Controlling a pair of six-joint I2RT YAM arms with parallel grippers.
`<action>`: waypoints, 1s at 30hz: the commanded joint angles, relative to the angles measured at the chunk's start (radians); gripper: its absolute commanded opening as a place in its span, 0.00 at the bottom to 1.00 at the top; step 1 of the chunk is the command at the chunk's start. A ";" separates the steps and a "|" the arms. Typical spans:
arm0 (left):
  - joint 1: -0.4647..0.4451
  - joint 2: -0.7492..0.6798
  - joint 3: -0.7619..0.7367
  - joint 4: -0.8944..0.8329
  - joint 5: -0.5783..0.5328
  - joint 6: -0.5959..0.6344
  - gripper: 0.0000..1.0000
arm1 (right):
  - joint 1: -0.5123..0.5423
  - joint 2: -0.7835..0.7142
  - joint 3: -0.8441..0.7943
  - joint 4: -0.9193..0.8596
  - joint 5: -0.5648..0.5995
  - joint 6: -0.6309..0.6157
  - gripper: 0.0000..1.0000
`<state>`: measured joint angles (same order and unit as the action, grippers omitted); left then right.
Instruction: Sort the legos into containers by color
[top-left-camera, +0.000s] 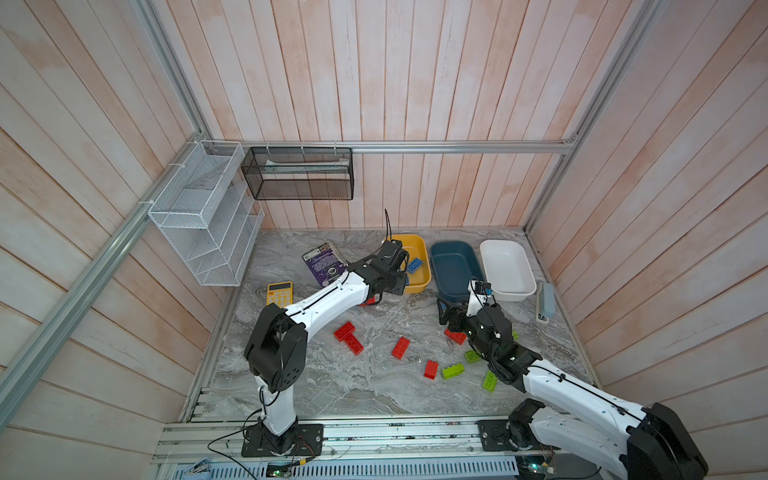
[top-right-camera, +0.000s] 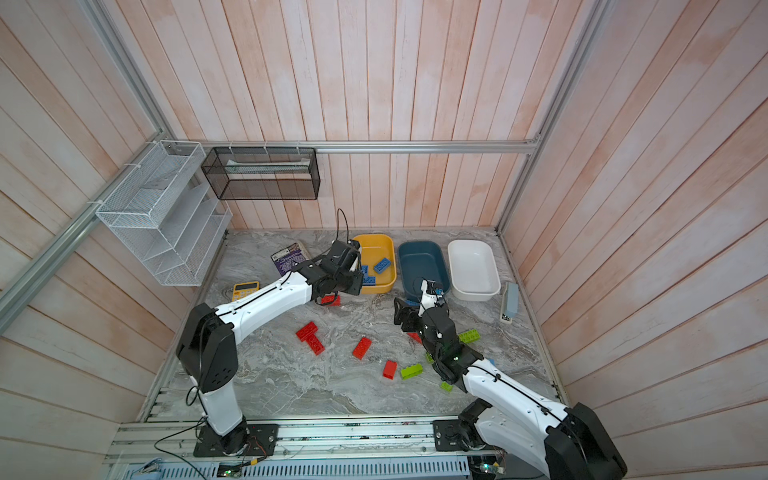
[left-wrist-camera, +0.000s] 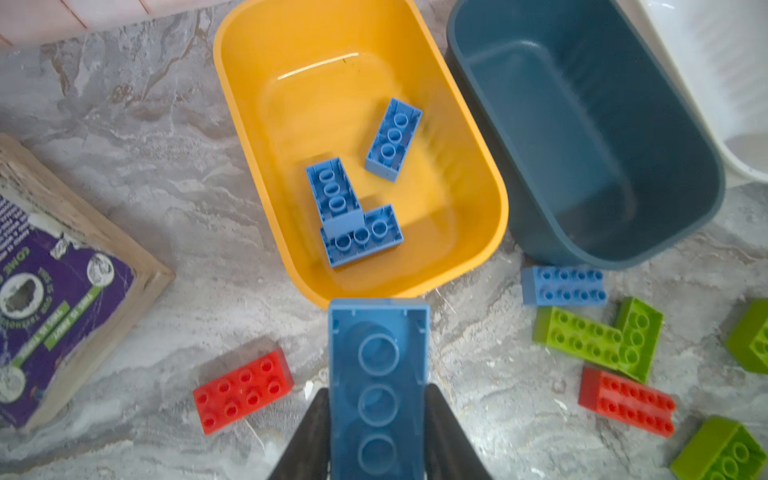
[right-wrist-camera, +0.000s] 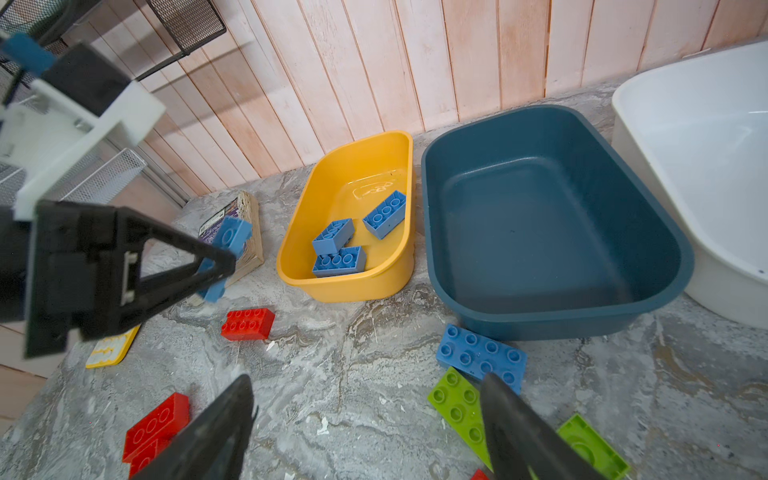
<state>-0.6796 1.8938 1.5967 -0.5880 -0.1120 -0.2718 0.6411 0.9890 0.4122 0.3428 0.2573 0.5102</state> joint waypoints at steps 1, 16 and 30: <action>0.020 0.087 0.111 -0.044 0.046 0.053 0.33 | 0.009 0.012 0.004 0.015 0.017 0.016 0.85; 0.095 0.426 0.556 -0.144 0.144 0.056 0.35 | 0.009 0.014 0.008 0.003 0.030 0.020 0.85; 0.096 0.288 0.470 -0.128 0.146 0.051 0.79 | 0.008 0.087 0.115 -0.199 0.201 0.131 0.96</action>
<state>-0.5835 2.2913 2.1159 -0.7254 0.0216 -0.2218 0.6437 1.0485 0.4644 0.2489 0.3592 0.5781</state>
